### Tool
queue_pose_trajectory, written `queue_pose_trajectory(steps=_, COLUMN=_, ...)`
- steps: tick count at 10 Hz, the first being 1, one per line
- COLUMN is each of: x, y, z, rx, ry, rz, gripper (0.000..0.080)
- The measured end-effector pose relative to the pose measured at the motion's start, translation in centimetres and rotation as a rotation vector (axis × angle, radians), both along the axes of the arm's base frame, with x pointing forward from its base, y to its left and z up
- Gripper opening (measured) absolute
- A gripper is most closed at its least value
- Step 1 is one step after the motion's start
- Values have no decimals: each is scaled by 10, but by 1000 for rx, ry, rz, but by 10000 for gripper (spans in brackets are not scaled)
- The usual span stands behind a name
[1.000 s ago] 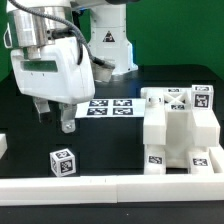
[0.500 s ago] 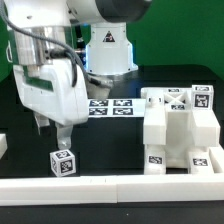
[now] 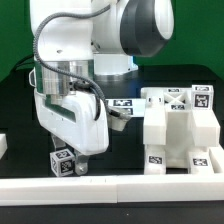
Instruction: Assemble chair
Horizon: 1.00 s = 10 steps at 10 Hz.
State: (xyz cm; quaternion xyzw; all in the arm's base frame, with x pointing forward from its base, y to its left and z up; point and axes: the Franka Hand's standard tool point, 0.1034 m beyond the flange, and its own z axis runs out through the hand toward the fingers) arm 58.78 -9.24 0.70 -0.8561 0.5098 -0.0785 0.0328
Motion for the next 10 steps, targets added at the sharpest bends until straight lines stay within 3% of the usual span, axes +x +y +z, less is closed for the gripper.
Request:
queue_pose_trajectory(steps=1, x=0, y=0, z=0, rx=0, ry=0, rz=0, gripper=640)
queue_pose_trajectory(steps=2, x=0, y=0, z=0, rx=0, ry=0, rz=0, gripper=479)
queue_pose_trajectory(steps=3, x=0, y=0, z=0, rx=0, ry=0, rz=0, gripper=479)
queue_pose_trajectory(steps=4, x=0, y=0, z=0, rx=0, ry=0, rz=1, gripper=275)
queue_pose_trajectory(steps=5, x=0, y=-1, z=2, rx=-4, ry=-1, rz=21, gripper=280)
queue_pose_trajectory(steps=6, x=0, y=-4, z=15, rx=-40, ry=-3, rz=223, gripper=280)
queue_pose_trajectory(steps=8, x=-26, y=-14, z=40, rx=-80, ry=-18, rz=470, gripper=280)
queue_pose_trajectory(steps=10, x=-43, y=-12, z=52, rx=-114, ry=-19, rz=639, gripper=280)
